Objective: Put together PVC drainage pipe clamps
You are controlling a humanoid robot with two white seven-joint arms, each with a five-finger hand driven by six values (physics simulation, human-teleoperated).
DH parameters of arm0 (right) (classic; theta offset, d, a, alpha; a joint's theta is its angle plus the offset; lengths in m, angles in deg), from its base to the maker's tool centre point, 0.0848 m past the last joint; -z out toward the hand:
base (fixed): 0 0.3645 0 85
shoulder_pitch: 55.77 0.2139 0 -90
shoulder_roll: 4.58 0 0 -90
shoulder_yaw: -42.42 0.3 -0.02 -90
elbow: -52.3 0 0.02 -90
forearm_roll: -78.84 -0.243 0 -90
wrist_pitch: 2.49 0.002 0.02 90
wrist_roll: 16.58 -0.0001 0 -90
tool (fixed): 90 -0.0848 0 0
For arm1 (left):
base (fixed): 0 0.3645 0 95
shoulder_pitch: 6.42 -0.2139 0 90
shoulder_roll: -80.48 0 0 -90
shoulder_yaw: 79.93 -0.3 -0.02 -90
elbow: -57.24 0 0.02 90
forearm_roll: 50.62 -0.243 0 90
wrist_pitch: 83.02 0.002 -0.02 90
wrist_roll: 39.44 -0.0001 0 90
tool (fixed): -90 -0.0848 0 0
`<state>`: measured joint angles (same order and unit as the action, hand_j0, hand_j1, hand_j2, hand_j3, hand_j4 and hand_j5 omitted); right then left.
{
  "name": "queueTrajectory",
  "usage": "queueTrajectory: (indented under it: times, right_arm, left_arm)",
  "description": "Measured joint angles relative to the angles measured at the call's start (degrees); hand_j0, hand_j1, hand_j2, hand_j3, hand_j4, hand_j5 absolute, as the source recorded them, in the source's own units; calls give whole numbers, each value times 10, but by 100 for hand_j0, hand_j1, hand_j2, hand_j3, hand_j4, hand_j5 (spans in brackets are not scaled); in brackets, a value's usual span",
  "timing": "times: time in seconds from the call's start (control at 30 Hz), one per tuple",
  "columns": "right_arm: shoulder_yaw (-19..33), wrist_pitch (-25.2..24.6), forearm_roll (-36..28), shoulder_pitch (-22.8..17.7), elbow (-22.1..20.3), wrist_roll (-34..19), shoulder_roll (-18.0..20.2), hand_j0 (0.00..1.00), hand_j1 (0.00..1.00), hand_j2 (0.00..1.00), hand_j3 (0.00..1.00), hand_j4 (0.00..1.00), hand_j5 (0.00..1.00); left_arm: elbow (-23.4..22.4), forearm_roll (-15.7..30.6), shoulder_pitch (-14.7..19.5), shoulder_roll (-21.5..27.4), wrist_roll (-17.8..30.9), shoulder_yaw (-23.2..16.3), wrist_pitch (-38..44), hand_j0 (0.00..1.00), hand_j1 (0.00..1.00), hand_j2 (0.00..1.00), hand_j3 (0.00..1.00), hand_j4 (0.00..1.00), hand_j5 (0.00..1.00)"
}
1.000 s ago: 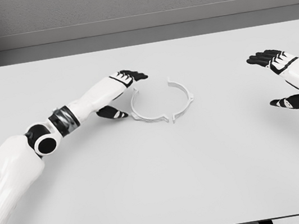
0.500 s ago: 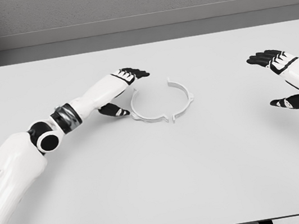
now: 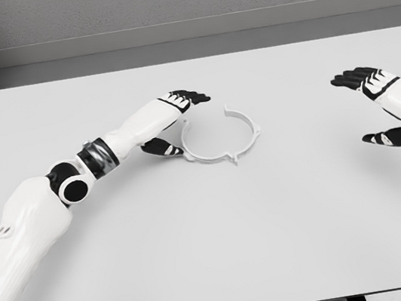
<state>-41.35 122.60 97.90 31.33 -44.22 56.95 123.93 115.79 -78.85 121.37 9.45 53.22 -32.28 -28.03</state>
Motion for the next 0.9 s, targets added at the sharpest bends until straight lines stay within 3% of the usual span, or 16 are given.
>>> queueTrajectory:
  times: [0.9]
  right_arm:
    - [0, 0, 0, 0, 7, 0, 0, 100, 100, 100, 100, 100, 100]
  left_arm:
    - [1, -2, 4, -5, 0, 1, 0, 100, 100, 100, 100, 100, 100]
